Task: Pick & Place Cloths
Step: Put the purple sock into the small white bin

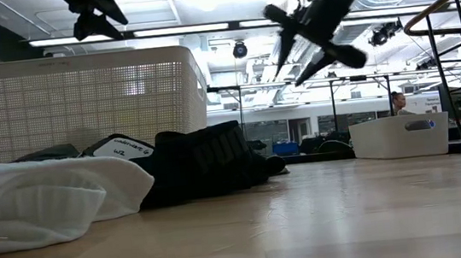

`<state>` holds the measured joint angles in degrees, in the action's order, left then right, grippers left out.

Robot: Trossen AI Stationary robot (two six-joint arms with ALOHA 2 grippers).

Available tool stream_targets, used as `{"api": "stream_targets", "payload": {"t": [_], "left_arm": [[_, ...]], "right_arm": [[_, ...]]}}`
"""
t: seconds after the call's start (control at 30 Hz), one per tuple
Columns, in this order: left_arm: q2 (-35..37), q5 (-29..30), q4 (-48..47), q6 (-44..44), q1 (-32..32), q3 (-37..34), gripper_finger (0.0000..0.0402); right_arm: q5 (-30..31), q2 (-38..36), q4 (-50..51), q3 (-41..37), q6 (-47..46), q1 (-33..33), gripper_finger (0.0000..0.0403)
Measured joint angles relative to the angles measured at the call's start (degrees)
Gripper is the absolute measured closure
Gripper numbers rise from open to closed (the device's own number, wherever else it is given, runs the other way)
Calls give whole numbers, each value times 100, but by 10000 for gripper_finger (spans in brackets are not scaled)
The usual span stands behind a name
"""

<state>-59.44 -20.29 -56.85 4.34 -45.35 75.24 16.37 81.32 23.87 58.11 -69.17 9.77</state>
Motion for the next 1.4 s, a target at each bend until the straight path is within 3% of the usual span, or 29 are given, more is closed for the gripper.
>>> {"api": "stream_targets", "payload": {"t": [0.23, 0.47, 0.7, 0.93, 1.4], "left_arm": [[0, 0, -41, 0, 1, 0, 200], [2, 0, -38, 0, 1, 0, 200], [2, 0, -38, 0, -1, 0, 200], [2, 0, -89, 0, 1, 0, 200], [2, -1, -190, 0, -1, 0, 200]], "right_arm": [[-671, 479, -1256, 1, 343, -21, 225], [-924, 760, -1449, 315, 791, -62, 235], [-591, 1363, -184, 1531, 1383, -133, 243], [-425, 2170, 1120, 2506, 1069, -67, 244], [-185, 2869, 1511, 2592, 785, -241, 244]]}}
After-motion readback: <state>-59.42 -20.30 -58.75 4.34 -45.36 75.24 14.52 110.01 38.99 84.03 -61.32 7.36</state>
